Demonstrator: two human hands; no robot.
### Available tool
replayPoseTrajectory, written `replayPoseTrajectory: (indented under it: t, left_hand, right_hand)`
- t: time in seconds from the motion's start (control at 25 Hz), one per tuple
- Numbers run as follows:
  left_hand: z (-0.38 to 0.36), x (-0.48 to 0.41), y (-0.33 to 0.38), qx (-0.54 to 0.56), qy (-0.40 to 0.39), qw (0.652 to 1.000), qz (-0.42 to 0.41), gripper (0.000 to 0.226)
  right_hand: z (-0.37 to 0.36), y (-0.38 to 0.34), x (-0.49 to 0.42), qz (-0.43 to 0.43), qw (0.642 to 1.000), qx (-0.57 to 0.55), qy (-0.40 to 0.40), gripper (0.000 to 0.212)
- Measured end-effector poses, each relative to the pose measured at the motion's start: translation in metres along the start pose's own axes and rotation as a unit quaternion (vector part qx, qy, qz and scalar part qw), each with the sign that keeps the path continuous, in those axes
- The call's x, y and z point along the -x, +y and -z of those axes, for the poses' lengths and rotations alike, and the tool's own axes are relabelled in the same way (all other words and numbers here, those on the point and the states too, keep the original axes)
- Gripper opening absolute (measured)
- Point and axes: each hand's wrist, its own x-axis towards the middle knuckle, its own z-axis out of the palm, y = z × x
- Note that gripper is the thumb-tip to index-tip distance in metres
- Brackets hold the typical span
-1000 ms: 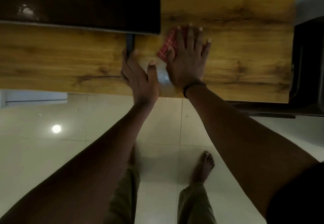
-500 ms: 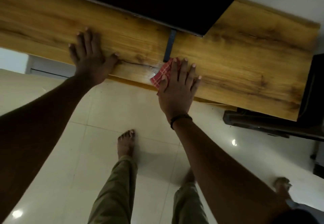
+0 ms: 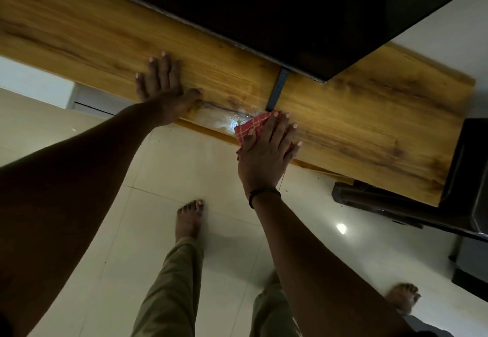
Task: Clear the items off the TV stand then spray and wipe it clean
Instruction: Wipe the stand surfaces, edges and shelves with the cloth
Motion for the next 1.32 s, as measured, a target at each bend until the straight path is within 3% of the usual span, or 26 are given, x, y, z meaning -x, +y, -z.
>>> replayPoseTrajectory:
  t: [0.08,0.2,0.4,0.72,0.88,0.96,1.08,1.32]
  left_hand:
    - [-0.003,0.003,0.008,0.006,0.104,0.992,-0.077,0.097]
    - [-0.002,-0.003,-0.005,-0.013,-0.036,0.997,0.070,0.118]
    - [-0.006,-0.011,-0.016,-0.034,-0.043,0.997,0.062,0.106]
    - [-0.011,-0.014,-0.018,-0.041,-0.028,0.996,0.067,0.105]
    - [-0.014,-0.017,-0.023,-0.043,-0.037,0.997,0.056,0.106]
    - [-0.015,-0.017,-0.023,-0.037,-0.036,0.997,0.051,0.105]
    - [-0.014,-0.014,-0.021,-0.039,-0.042,0.997,0.046,0.104]
    - [-0.011,-0.015,-0.020,-0.035,-0.046,0.997,0.044,0.101]
  right_hand:
    - [0.000,0.005,0.004,0.035,0.999,0.016,-0.003,0.064]
    - [-0.002,0.004,0.016,0.158,0.985,0.056,-0.037,0.064]
    - [-0.005,-0.034,-0.020,0.230,0.972,0.032,-0.029,0.063]
    - [-0.003,-0.068,-0.069,0.141,0.988,0.066,-0.007,0.062]
    - [-0.005,-0.094,-0.078,0.005,1.000,0.026,0.016,0.062]
    - [-0.002,-0.099,-0.066,0.018,0.999,0.003,0.038,0.061]
    - [0.000,-0.088,-0.048,0.137,0.989,0.050,-0.006,0.057]
    - [0.000,-0.116,-0.107,0.016,0.998,0.065,-0.001,0.058]
